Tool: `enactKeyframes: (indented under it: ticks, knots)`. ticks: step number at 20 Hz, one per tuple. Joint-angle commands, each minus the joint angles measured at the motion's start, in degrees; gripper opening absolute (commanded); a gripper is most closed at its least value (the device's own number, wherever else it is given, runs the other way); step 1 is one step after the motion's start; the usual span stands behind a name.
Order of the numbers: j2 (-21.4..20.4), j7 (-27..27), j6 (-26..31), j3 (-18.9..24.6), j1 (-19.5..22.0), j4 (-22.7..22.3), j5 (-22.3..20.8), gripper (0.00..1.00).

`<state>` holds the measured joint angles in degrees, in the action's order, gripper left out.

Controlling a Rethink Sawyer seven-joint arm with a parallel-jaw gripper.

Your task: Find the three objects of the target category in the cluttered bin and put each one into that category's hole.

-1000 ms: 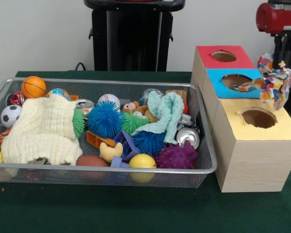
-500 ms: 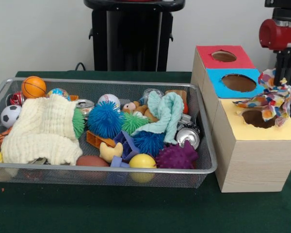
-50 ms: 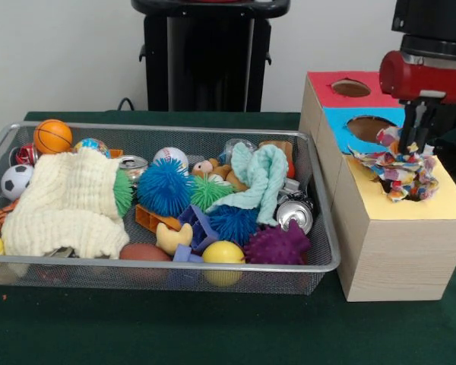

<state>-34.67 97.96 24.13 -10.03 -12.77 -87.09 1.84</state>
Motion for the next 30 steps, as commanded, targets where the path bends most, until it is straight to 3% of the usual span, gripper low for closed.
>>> enactKeyframes:
  ticks: [1, 5, 11, 16, 21, 24, 27, 28, 30]
  knots:
    - [6.95, 13.10, 5.13, 1.57, 2.23, -2.08, 3.17, 0.00]
    - [8.95, 9.96, 6.45, 2.55, 2.52, -1.46, 2.51, 0.00]
    - [8.57, 4.97, 6.35, 9.59, 6.08, -4.69, 3.83, 0.00]
    - [8.27, 0.36, 1.53, 19.96, 12.58, -8.96, 4.47, 0.00]
    - [11.63, -5.73, -2.68, 30.33, 19.28, -9.41, 0.56, 0.00]
    - [11.86, -4.32, -5.98, 28.05, 17.75, -7.76, -4.10, 0.00]
    - [10.34, 0.63, -11.05, 19.61, 11.76, -5.08, -9.45, 0.00]
    - [10.36, 2.79, -14.42, 14.45, 8.28, -3.37, -11.49, 0.00]
    - [10.88, 4.67, -18.51, 9.70, 5.79, -1.95, -13.14, 0.00]
